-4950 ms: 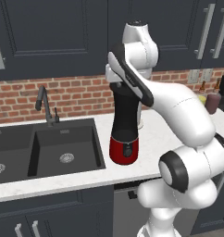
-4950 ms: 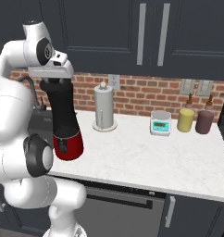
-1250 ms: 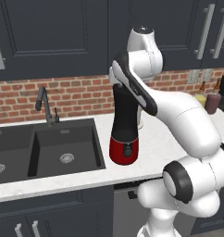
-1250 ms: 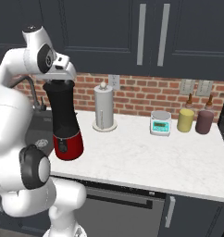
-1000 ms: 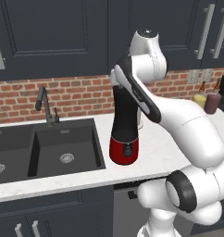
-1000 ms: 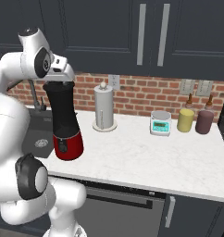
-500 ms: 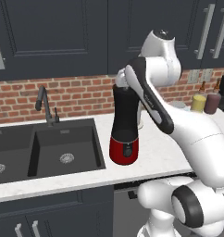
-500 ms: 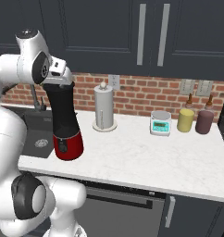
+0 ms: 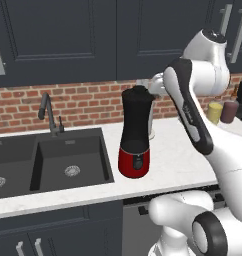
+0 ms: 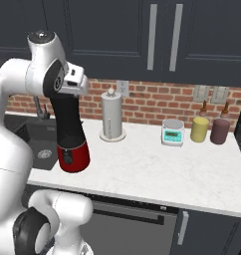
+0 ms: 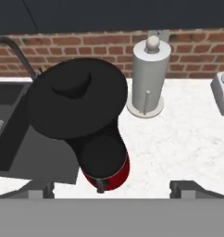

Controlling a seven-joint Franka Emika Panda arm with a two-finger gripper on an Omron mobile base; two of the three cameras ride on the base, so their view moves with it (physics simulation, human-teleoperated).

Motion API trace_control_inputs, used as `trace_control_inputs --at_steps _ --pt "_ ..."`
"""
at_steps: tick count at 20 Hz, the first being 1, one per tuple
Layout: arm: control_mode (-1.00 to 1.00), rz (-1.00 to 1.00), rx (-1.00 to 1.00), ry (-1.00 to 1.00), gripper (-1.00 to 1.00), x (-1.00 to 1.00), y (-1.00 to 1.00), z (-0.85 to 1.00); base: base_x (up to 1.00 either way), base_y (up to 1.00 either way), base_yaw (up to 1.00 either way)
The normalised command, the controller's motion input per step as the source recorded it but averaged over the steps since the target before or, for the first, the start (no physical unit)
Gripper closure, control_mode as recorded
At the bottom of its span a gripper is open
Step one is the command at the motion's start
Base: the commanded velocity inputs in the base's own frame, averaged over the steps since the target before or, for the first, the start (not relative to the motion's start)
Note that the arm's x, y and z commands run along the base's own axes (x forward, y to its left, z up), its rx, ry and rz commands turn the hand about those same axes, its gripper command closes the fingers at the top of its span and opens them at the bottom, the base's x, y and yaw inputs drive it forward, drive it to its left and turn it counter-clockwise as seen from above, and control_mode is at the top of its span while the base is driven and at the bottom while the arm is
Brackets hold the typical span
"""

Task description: Close the lid blender by securely placing the lid on top.

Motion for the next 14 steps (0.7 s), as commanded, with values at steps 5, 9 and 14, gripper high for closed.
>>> trace_control_inputs --at_steps 5,9,14 --pt "-1.00 0.00 0.00 -0.07 -1.00 -0.30 -0.83 0.00 0.00 0.00 0.00" --pt "-1.00 0.00 0.01 -0.08 -1.00 -0.27 -0.81 0.00 0.00 0.00 0.00" --pt "-1.00 0.00 0.00 -0.05 -1.00 -0.22 -0.69 -0.01 0.00 0.00 0.00"
